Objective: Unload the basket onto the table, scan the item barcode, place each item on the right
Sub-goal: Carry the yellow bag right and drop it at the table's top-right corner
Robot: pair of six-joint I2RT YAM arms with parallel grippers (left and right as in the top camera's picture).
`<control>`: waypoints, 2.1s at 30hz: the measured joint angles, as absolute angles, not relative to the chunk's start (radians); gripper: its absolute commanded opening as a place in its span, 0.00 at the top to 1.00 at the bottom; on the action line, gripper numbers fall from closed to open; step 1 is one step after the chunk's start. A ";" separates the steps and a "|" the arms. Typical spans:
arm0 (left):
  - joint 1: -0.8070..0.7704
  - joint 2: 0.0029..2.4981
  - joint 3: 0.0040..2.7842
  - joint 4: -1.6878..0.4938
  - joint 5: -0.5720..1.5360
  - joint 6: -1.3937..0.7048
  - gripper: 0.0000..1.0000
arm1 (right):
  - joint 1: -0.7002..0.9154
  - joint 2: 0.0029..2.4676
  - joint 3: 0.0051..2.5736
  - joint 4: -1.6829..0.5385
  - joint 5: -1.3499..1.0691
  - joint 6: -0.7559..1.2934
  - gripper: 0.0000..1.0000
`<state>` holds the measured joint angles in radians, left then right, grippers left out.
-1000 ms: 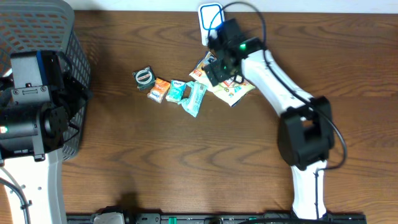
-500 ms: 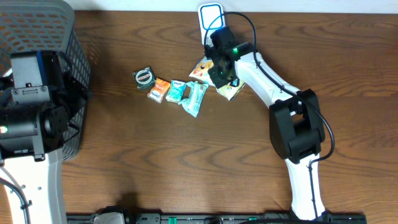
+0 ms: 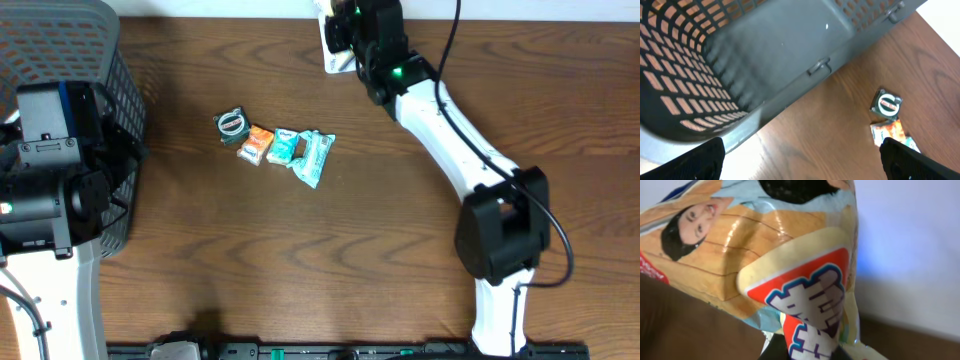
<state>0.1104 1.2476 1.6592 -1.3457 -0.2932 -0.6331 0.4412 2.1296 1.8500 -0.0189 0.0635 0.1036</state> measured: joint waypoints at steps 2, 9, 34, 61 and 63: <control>0.111 1.248 1.659 -1.347 -0.293 -0.633 0.02 | 0.441 2.187 1.850 0.094 0.067 0.107 0.99; 0.111 1.248 1.659 -1.346 -0.293 -0.633 0.02 | 0.436 2.372 1.846 0.362 0.068 0.107 0.99; 0.111 1.248 1.659 -1.346 -0.293 -0.633 0.02 | 0.326 2.359 1.841 0.324 0.060 0.129 0.99; 0.110 1.248 1.659 -1.346 -0.293 -0.633 0.02 | -0.271 2.169 1.845 -0.575 0.136 0.095 0.01; 0.111 1.248 1.659 -1.346 -0.293 -0.633 0.02 | -0.259 2.168 1.845 -0.599 0.105 0.095 0.01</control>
<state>0.1108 1.2476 1.6592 -1.3464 -0.2932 -0.6331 -0.2588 2.1681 1.8446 -0.5991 0.1055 0.0948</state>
